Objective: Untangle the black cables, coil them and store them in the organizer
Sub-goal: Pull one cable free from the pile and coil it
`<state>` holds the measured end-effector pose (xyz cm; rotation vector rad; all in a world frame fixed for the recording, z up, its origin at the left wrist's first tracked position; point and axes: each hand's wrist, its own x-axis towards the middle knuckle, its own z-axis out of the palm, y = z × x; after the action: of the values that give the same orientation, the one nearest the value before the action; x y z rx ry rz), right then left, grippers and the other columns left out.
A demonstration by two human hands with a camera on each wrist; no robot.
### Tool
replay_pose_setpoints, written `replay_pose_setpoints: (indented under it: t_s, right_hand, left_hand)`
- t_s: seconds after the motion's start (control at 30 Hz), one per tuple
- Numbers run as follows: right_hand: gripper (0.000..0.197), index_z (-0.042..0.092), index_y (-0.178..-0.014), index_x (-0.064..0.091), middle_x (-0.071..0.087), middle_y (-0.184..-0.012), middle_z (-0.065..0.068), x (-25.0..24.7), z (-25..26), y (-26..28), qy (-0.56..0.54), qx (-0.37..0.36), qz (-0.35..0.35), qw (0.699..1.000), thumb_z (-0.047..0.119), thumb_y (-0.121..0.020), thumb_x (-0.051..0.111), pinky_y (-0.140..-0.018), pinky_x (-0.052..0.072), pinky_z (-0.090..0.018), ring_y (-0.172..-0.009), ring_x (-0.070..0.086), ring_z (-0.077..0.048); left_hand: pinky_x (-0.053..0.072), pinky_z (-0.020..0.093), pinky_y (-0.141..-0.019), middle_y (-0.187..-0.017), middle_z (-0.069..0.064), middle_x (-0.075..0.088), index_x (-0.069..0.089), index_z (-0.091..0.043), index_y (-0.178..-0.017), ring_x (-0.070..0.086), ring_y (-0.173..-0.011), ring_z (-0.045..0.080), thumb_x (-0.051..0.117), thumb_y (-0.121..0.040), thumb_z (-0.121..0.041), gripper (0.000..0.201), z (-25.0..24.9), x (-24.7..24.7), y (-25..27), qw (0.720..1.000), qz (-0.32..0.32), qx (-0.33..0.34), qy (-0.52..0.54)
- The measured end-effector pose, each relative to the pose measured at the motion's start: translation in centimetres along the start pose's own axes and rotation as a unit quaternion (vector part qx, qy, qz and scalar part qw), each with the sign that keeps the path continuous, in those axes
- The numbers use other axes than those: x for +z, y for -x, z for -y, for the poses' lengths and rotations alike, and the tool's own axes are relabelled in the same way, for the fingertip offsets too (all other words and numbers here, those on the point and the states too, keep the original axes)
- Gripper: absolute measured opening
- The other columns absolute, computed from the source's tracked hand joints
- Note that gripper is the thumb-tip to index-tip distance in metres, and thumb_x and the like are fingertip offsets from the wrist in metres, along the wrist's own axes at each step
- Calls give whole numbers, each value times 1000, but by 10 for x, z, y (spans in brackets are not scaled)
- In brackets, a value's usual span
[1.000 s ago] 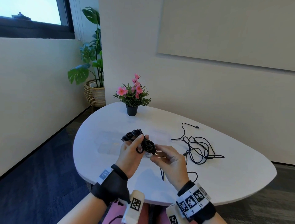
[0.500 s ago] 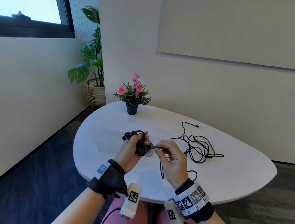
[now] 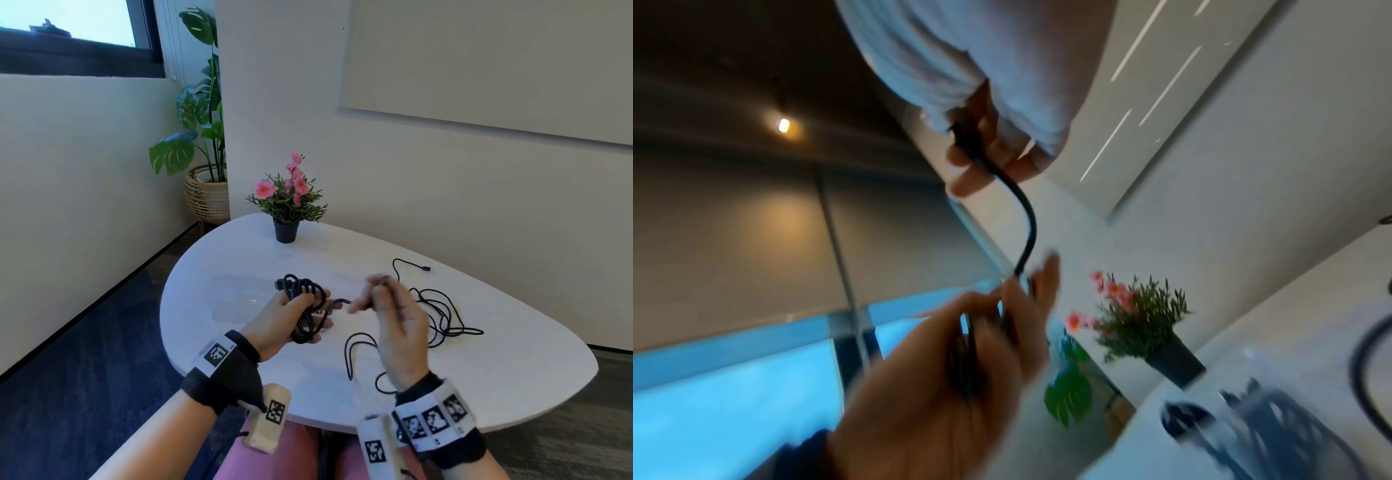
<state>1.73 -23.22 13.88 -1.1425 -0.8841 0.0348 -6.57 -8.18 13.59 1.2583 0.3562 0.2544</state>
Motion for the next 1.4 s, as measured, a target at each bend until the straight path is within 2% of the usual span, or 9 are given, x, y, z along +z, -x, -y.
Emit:
replay_pose_setpoints:
  t_s: [0.27,0.4,0.53,0.73,0.83,0.97,1.1,1.23,1.4]
  right_hand:
    - [28,17,-97,61,34,-53,12,-65,14,-45,97,55,-128,985,19,-103,34,-46,25,-27,-45,26,-6]
    - [25,17,-98,60,34,-58,2,-85,14,-49,207,35,-121,970,21,-102,36,-46,29,-34,-46,30,-10]
    - [24,19,-104,59,39,-61,3,-96,11,-54,243,24,-152,958,26,-102,36,-54,36,-39,-51,35,-9]
    - [54,22,-140,41,35,-142,-2,-69,-9,-33,626,44,125,769,50,-95,37,-103,32,-43,-130,35,-20]
    - [56,16,-141,41,35,-147,3,-41,-24,-15,542,5,184,820,49,-95,37,-109,32,-38,-135,33,-14]
    - [33,16,-123,53,56,-119,4,-33,-36,-20,343,49,24,938,13,-91,61,-80,51,-18,-101,61,-10]
    - [13,10,-90,73,70,-83,4,-38,-36,-23,380,-64,23,923,2,-80,70,-69,49,-11,-72,62,-3]
    - [6,6,-79,71,69,-73,-5,-81,-25,-41,460,-44,-86,883,2,-82,68,-69,55,-34,-66,64,-19]
    - [13,12,-92,73,70,-84,3,-78,0,-44,412,17,15,911,15,-79,74,-72,55,-24,-75,65,-7]
  left_hand:
    - [57,41,-81,-103,10,72,64,-3,-106,68,-100,24,40,-100,-33,39,-2,-41,-10,993,-84,23,-78]
    - [55,47,-80,-81,8,73,67,-8,-83,68,-86,29,40,-98,-44,47,-4,-48,-15,929,-131,73,-337]
    - [58,33,-75,-84,7,72,68,-7,-82,70,-84,21,45,-98,-36,40,0,-38,-19,935,-153,108,-301]
    - [53,44,-76,-75,4,59,58,-9,-66,60,-74,25,53,-94,-29,35,9,-2,-21,914,-131,201,-328]
    - [46,27,-72,-85,-6,56,72,-9,-81,57,-78,17,62,-89,-20,17,10,18,-25,888,-95,246,-376]
    - [38,8,-75,-97,-7,57,72,-10,-99,55,-85,9,58,-93,-17,17,15,22,-27,895,-24,229,-383]
    - [38,23,-62,-70,-5,58,65,-22,-76,52,-64,8,54,-94,-32,24,7,21,-23,865,-52,239,-439]
    - [30,14,-42,-42,-9,45,49,-22,-45,41,-40,3,59,-86,-47,49,-14,-8,-17,837,-225,196,-459]
    - [31,19,-54,-57,-9,50,59,-16,-66,46,-53,4,53,-94,-32,33,-12,-16,-9,841,-145,256,-454]
